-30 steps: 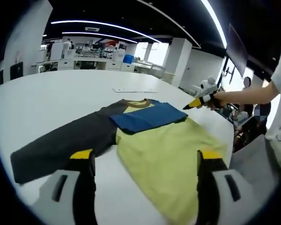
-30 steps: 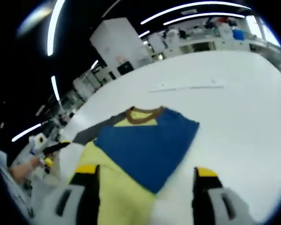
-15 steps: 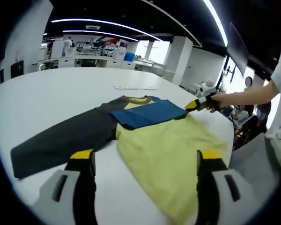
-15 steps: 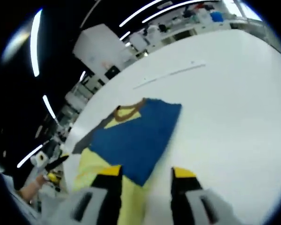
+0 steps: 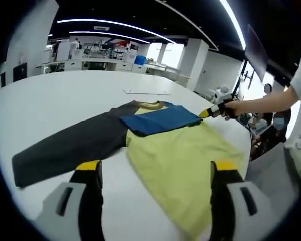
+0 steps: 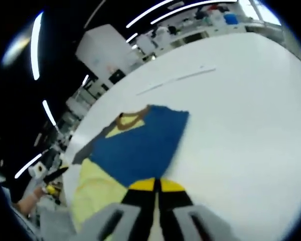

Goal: Fold the garment on the visible template until the final outline fits inside the template.

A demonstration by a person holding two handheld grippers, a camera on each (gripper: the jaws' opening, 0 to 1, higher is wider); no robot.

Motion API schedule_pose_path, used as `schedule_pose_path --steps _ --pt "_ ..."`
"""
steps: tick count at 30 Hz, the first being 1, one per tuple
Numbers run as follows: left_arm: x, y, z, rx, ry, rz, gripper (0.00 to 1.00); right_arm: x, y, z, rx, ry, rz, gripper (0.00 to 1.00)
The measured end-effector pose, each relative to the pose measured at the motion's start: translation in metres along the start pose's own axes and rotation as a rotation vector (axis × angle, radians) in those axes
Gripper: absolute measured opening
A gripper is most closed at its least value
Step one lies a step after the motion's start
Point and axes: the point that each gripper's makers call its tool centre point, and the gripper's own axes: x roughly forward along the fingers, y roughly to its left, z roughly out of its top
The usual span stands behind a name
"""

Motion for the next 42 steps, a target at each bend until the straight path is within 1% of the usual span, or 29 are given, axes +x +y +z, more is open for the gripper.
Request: schedule_pose_path --steps 3,11,14,18,30,34,35,36,38,40,41,42 --pt "0.001 -0.002 0.0 0.0 0.0 -0.002 0.86 -0.002 -0.006 0.003 0.008 -0.004 -0.001 0.0" --pt "0.001 -0.001 -0.001 -0.003 0.002 0.001 0.86 -0.003 -0.014 0.006 -0.047 -0.008 -0.028 0.0" --pt "0.0 0.0 -0.001 -0.006 0.001 0.004 0.85 -0.005 -0.018 0.007 -0.045 -0.014 -0.041 0.0" --pt "-0.001 0.001 -0.002 -0.011 -0.001 0.007 0.85 -0.008 -0.03 0.011 -0.038 -0.03 -0.064 0.0" --pt "0.0 0.002 -0.002 -0.015 -0.001 0.009 0.85 -0.006 -0.033 0.01 -0.086 -0.041 -0.065 0.0" --pt "0.0 0.002 -0.002 -0.019 -0.004 0.01 0.85 -0.009 -0.031 0.01 -0.104 -0.044 -0.06 0.0" --pt "0.001 0.001 -0.002 -0.022 -0.005 0.01 0.85 -0.01 -0.03 0.011 -0.11 -0.051 -0.049 0.02" --pt "0.001 0.001 -0.002 -0.024 -0.004 0.011 0.84 -0.011 -0.029 0.012 -0.111 -0.054 -0.046 0.06" --pt "0.001 0.002 -0.002 -0.03 -0.006 0.011 0.84 -0.019 -0.021 0.011 -0.12 -0.072 -0.03 0.13" --pt "0.001 0.004 -0.004 -0.034 -0.006 0.012 0.84 -0.018 -0.017 0.015 -0.129 -0.096 -0.003 0.31" --pt "0.002 0.006 -0.005 -0.036 -0.006 0.013 0.84 -0.02 -0.013 0.012 -0.138 -0.095 -0.002 0.4" --pt "0.002 0.005 -0.005 -0.039 -0.006 0.012 0.84 -0.022 -0.01 0.011 -0.163 -0.095 0.008 0.46"
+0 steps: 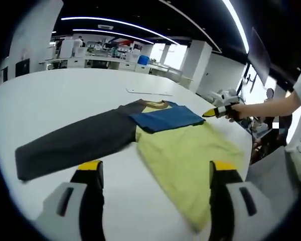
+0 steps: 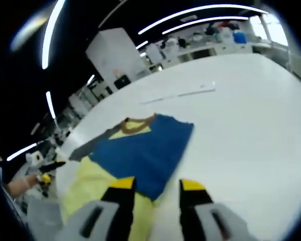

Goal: Fold the garment on the visible template until the final outline fits inside the template.

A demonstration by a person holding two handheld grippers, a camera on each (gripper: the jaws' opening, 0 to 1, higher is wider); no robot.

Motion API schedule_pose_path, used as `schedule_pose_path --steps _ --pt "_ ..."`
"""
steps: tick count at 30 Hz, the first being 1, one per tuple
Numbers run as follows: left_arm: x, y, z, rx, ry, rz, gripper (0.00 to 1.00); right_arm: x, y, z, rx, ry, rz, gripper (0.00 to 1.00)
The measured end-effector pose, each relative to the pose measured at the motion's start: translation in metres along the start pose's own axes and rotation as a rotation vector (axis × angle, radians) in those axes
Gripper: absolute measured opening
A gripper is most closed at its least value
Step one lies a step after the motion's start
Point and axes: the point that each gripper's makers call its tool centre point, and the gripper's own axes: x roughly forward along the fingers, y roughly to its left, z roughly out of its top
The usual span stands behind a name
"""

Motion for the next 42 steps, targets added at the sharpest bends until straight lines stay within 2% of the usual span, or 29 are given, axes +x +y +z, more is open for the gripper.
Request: schedule_pose_path --steps 4,8,10,11,19,20,21,23,26,38,42 --pt "0.0 0.0 0.001 -0.01 -0.002 -0.001 0.85 -0.005 0.007 -0.004 -0.061 0.003 0.03 0.65" --pt "-0.001 0.003 0.005 -0.02 -0.014 0.005 0.85 -0.014 0.025 -0.009 -0.079 -0.016 0.066 0.88" --pt "-0.002 0.004 0.006 -0.026 -0.02 0.009 0.85 -0.019 0.039 -0.009 -0.098 -0.039 0.074 0.96" --pt "-0.003 0.006 0.007 -0.03 -0.025 0.012 0.85 -0.019 0.035 -0.007 -0.099 -0.042 0.073 0.99" --pt "-0.007 0.01 0.005 -0.029 -0.032 0.029 0.85 -0.038 0.049 -0.001 -0.164 -0.074 0.087 0.99" --pt "-0.008 0.012 0.005 -0.017 -0.038 0.033 0.85 -0.041 0.052 -0.001 -0.164 -0.078 0.096 0.99" --pt "-0.01 0.015 0.005 -0.009 -0.043 0.04 0.86 -0.044 0.061 -0.001 -0.147 -0.086 0.138 0.99" --pt "-0.011 0.017 0.005 -0.011 -0.046 0.05 0.87 -0.048 0.067 -0.003 -0.148 -0.085 0.141 0.99" --pt "-0.015 0.023 0.006 -0.017 -0.054 0.061 0.87 -0.056 0.073 -0.01 -0.23 -0.065 0.135 0.99" --pt "-0.024 0.042 0.007 -0.01 -0.048 0.112 0.87 -0.077 0.086 -0.037 -0.315 0.02 0.12 0.99" --pt "-0.029 0.062 0.009 -0.018 -0.045 0.167 0.85 -0.082 0.086 -0.047 -0.332 0.047 0.113 0.99"
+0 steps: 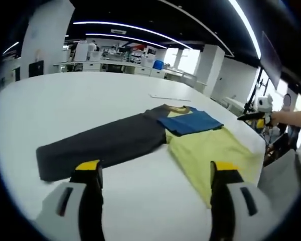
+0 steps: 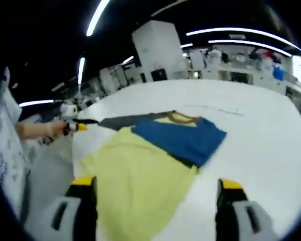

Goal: Fold the garment on the visible template until the final outline fits inside the template.

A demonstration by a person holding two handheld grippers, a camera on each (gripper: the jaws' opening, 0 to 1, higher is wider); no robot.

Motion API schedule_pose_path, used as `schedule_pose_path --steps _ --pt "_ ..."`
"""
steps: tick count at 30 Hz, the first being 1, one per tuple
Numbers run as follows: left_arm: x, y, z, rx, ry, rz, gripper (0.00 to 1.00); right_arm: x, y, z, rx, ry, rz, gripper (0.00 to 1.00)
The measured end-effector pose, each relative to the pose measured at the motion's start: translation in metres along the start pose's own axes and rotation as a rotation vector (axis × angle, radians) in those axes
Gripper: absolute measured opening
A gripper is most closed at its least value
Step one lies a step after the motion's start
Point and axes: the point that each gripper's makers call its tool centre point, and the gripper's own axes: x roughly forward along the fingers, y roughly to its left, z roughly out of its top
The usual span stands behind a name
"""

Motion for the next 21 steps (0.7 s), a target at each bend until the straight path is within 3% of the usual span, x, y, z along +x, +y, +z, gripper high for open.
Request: schedule_pose_path --steps 6,11,13,17,19,21 --pt "-0.008 0.043 0.012 -0.072 -0.056 0.106 0.84 -0.008 0.005 -0.011 0.047 -0.004 -0.005 0.99" --pt "-0.016 0.082 0.014 -0.111 -0.072 0.213 0.83 -0.011 0.003 -0.016 0.068 -0.001 -0.017 0.99" --pt "-0.024 0.107 0.009 -0.152 -0.061 0.296 0.8 -0.012 0.004 -0.017 0.073 0.001 -0.018 0.99" --pt "-0.031 0.134 -0.005 -0.267 -0.058 0.365 0.74 -0.013 0.002 -0.024 0.088 0.011 -0.015 0.99" --pt "-0.034 0.142 -0.012 -0.282 -0.044 0.397 0.67 -0.012 0.003 -0.027 0.095 0.015 -0.014 0.99" --pt "-0.035 0.16 -0.02 -0.287 -0.03 0.429 0.68 -0.012 0.005 -0.029 0.104 0.016 -0.012 0.99"
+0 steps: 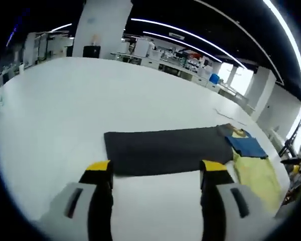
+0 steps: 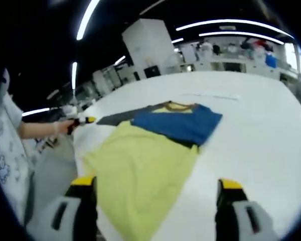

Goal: Fold the garment on the visible template until the final outline fits inside the template.

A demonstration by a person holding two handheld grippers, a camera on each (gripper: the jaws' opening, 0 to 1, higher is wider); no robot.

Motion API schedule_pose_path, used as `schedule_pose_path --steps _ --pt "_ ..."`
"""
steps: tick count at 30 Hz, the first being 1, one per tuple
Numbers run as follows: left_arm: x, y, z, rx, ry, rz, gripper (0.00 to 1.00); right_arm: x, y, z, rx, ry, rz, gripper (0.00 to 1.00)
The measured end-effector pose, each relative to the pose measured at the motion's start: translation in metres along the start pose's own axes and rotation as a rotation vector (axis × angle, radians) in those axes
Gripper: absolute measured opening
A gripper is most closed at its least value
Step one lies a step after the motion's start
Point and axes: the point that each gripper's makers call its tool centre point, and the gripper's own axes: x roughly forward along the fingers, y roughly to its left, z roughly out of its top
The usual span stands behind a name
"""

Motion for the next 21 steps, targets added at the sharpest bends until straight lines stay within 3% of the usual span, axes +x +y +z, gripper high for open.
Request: schedule_pose_path --steps 2,5,11,17,21 --pt "-0.001 -0.002 -0.003 -0.008 0.001 0.004 0.66 0.0 0.0 -0.002 0.008 0.001 0.001 0.99" --pt "0.004 0.01 -0.008 -0.038 0.003 0.035 0.63 -0.001 0.001 -0.006 0.018 0.009 0.001 0.99" --pt "0.006 0.015 -0.009 -0.06 -0.014 0.058 0.46 -0.005 -0.002 -0.009 0.032 0.01 -0.006 0.99" --pt "0.008 0.02 -0.01 -0.122 -0.013 0.125 0.23 -0.007 -0.007 -0.013 0.047 0.012 -0.014 0.99" --pt "0.007 0.027 -0.01 -0.162 -0.026 0.175 0.13 -0.005 -0.004 -0.015 0.048 0.02 -0.014 0.99"
